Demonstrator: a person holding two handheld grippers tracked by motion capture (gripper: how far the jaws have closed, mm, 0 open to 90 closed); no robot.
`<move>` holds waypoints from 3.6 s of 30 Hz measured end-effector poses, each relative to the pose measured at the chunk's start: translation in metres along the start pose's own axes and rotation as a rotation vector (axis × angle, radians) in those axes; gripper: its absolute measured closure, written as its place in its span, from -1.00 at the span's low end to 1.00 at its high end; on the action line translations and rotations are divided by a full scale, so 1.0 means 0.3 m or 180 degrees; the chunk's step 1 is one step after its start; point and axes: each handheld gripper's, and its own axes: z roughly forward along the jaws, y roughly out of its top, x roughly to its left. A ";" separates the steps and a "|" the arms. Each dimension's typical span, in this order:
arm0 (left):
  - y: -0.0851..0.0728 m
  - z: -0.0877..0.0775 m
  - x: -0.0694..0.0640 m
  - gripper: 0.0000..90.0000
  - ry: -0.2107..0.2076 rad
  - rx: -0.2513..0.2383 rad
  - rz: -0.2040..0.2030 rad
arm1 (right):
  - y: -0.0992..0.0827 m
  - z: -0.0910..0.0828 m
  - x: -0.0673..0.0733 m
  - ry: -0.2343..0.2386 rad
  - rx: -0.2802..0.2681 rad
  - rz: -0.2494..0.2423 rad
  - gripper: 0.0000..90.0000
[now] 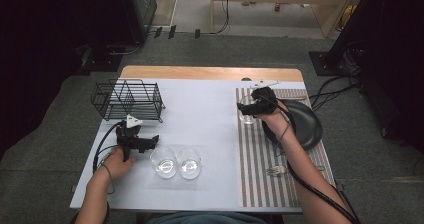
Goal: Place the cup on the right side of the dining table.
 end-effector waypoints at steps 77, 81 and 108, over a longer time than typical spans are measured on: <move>0.000 0.000 0.000 -1.00 0.0001 -0.0001 0.0002 | 0.030 -0.026 0.177 0.0608 -0.0046 -0.0364 -0.67; 0.000 0.000 0.000 -1.00 0.0001 -0.0001 0.0002 | 0.027 -0.022 0.185 0.0655 -0.0041 -0.0374 -0.67; 0.000 0.000 0.000 -1.00 0.0001 0.0000 0.0002 | -0.007 0.022 0.245 0.0891 -0.0013 -0.0525 -0.67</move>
